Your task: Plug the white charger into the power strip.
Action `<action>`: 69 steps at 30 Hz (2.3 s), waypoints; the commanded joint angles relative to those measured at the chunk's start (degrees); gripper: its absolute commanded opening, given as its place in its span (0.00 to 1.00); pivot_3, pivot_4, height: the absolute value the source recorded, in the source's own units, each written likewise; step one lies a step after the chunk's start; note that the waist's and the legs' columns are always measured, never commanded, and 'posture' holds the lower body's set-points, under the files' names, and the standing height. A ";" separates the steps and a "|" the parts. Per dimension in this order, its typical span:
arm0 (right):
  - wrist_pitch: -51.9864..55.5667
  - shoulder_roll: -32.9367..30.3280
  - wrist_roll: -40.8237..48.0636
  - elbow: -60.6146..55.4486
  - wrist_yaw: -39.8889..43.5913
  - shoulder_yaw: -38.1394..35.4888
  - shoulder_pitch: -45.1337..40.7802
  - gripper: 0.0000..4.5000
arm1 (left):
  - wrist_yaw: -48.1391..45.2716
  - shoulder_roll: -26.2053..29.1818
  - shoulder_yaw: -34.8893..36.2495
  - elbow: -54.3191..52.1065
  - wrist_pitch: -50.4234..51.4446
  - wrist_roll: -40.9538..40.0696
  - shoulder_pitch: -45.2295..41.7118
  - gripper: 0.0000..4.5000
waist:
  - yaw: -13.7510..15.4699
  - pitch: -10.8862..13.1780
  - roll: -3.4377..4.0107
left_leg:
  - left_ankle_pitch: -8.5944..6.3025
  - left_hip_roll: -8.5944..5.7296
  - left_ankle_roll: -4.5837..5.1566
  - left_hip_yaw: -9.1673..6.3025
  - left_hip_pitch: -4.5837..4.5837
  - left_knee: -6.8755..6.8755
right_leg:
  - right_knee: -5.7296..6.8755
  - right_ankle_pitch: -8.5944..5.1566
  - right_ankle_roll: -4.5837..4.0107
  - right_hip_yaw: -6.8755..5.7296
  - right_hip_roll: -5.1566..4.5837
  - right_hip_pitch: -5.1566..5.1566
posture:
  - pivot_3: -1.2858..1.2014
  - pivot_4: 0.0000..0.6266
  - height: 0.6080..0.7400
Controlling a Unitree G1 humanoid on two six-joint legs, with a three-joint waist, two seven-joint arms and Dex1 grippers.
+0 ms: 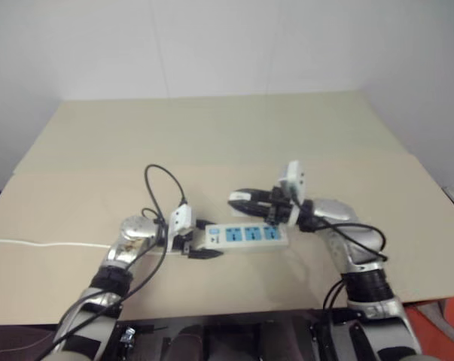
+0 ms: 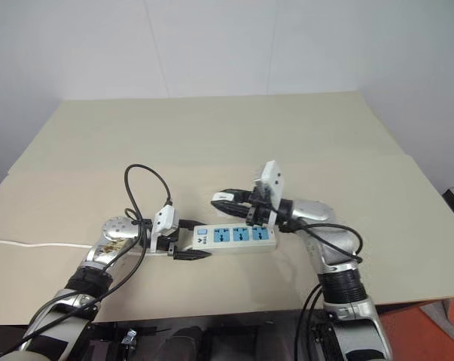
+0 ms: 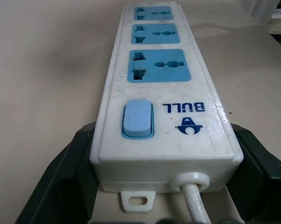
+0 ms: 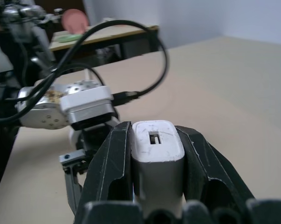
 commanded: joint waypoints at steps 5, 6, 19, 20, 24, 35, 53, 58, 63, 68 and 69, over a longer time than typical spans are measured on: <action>-6.15 1.03 0.19 3.03 2.79 2.50 0.04 0.25 | 0.66 0.23 -0.98 0.09 -1.66 1.82 0.75 0.73 | 0.03 0.00 0.00 | 0.00 0.00 0.00 0.00 0.00 0.00 | 0.00 0.00 -0.01 0.00 0.00 -0.01 | 0.52 0.24 1.00; -6.32 1.01 0.16 3.26 2.94 2.65 0.02 0.25 | 0.62 0.21 -1.08 0.28 -1.99 1.95 0.78 0.73 | 0.05 0.00 0.00 | 0.00 0.00 0.00 0.00 0.00 0.00 | 0.01 0.00 -0.01 0.00 0.00 -0.01 | 0.52 0.24 1.00; -10.60 0.49 -2.15 10.60 5.42 4.09 -1.22 0.25 | 0.41 0.34 -0.95 -0.06 -2.89 1.92 1.16 0.73 | 0.06 0.00 0.00 | 0.00 0.00 0.00 0.00 0.02 0.00 | 0.01 0.00 -0.01 0.00 0.00 0.00 | 0.52 0.24 1.00; -11.21 0.52 -2.47 11.31 5.42 4.20 -1.34 0.25 | 0.43 0.37 -0.95 -0.13 -2.91 1.93 1.24 0.73 | 0.05 0.00 0.00 | 0.00 0.00 0.00 0.00 0.04 0.00 | 0.01 0.00 -0.01 0.00 0.00 0.01 | 0.52 0.24 1.00; -12.04 0.74 -2.99 13.90 4.59 3.79 -2.26 0.25 | 0.72 0.25 -0.94 -0.50 -2.79 1.89 1.40 0.73 | 0.05 0.00 0.00 | 0.00 0.00 0.00 0.00 0.07 -0.01 | 0.02 0.00 -0.01 0.00 0.00 0.03 | 0.52 0.24 1.00; -11.45 -1.68 -2.52 12.80 7.41 4.25 -0.50 0.25 | 0.99 0.32 -0.78 -0.16 -2.87 1.95 1.24 0.73 | 0.15 0.00 0.00 | 0.00 0.00 0.00 0.01 0.13 -0.02 | 0.04 0.00 -0.01 0.02 -0.01 0.06 | 0.52 0.24 1.00; -16.68 -4.26 -5.35 21.78 8.65 5.22 2.85 0.25 | 2.47 1.32 -0.25 0.34 -2.97 2.25 1.06 0.73 | 0.27 -0.01 -0.01 | 0.00 -0.02 0.00 0.01 0.22 -0.02 | -0.02 -0.01 0.00 0.01 -0.03 0.18 | 0.52 0.24 1.00; -19.60 -6.26 -6.47 27.42 10.91 5.57 2.28 0.25 | 2.34 2.24 0.15 0.76 -3.24 2.49 0.70 0.73 | 0.20 -0.01 -0.01 | -0.02 0.02 0.01 -0.02 0.65 -0.05 | -0.20 -0.04 0.03 -0.05 -0.02 0.73 | 0.52 0.24 1.00; -22.21 -7.44 -8.31 30.46 12.48 7.45 1.54 0.25 | 2.18 2.74 0.37 1.18 -3.44 2.57 0.38 0.73 | 0.16 -0.08 -0.11 | -0.03 0.04 0.01 -0.02 0.91 -0.11 | -0.25 -0.06 0.07 -0.05 -0.02 0.97 | 0.52 0.24 1.00; -22.55 -6.52 -8.67 30.65 13.13 9.57 -0.25 0.25 | 2.32 2.66 0.35 1.28 -3.53 2.64 0.22 0.73 | 0.09 -0.16 -0.23 | -0.03 0.05 0.01 -0.01 0.98 -0.12 | -0.23 -0.06 0.07 -0.04 -0.02 1.01 | 0.52 0.24 1.00; -22.06 -6.27 -8.62 30.34 13.25 9.97 -0.67 0.25 | 2.35 2.62 0.30 1.28 -3.53 2.68 0.20 0.73 | 0.09 -0.17 -0.25 | -0.03 0.06 0.01 -0.02 0.99 -0.13 | -0.23 -0.06 0.07 -0.04 -0.02 1.01 | 0.52 0.24 1.00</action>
